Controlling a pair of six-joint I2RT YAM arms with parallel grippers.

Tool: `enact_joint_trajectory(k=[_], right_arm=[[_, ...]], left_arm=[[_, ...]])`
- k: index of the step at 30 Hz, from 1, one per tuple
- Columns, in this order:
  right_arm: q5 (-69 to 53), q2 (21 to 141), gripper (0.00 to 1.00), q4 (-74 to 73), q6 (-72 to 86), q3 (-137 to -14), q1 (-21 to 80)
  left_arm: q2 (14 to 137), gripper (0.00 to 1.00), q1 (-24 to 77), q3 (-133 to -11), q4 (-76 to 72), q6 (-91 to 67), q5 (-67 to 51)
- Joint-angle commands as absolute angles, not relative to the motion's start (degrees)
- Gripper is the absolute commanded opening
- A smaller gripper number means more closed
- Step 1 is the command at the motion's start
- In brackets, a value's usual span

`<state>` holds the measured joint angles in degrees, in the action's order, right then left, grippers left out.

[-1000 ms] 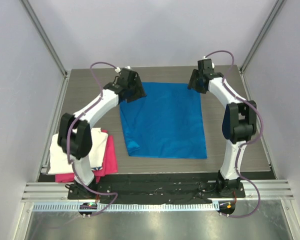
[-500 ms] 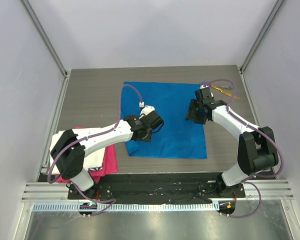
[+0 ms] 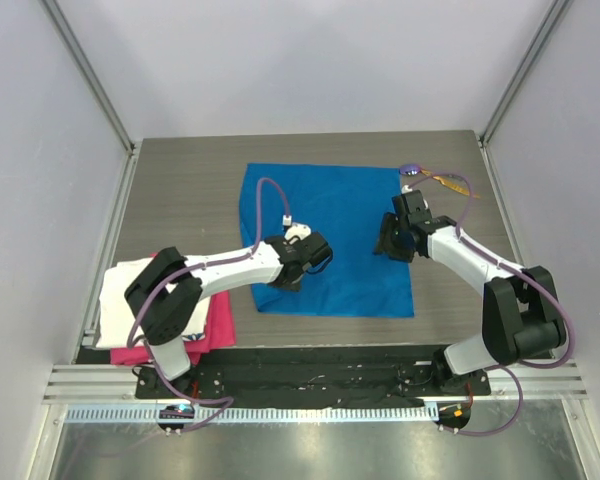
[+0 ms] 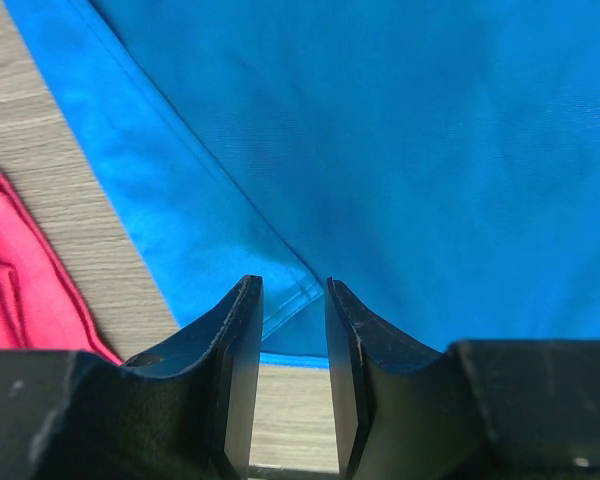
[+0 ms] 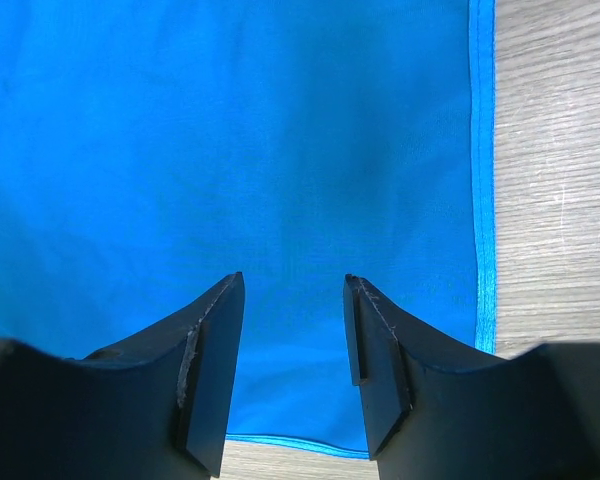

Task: Fold the napkin into a case and place the utensils inside
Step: Flatten out the crumpled napkin at the center of the board.

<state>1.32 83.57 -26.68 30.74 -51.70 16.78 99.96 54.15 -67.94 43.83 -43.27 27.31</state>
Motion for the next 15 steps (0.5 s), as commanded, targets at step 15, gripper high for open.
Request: enact_joint_trajectory(k=[15], right_arm=[[1.32,84.37,0.51,-22.77,32.43,-49.92,17.23]], left_arm=[[102.3,0.35,53.0,-61.97,36.4,-46.23,23.65]])
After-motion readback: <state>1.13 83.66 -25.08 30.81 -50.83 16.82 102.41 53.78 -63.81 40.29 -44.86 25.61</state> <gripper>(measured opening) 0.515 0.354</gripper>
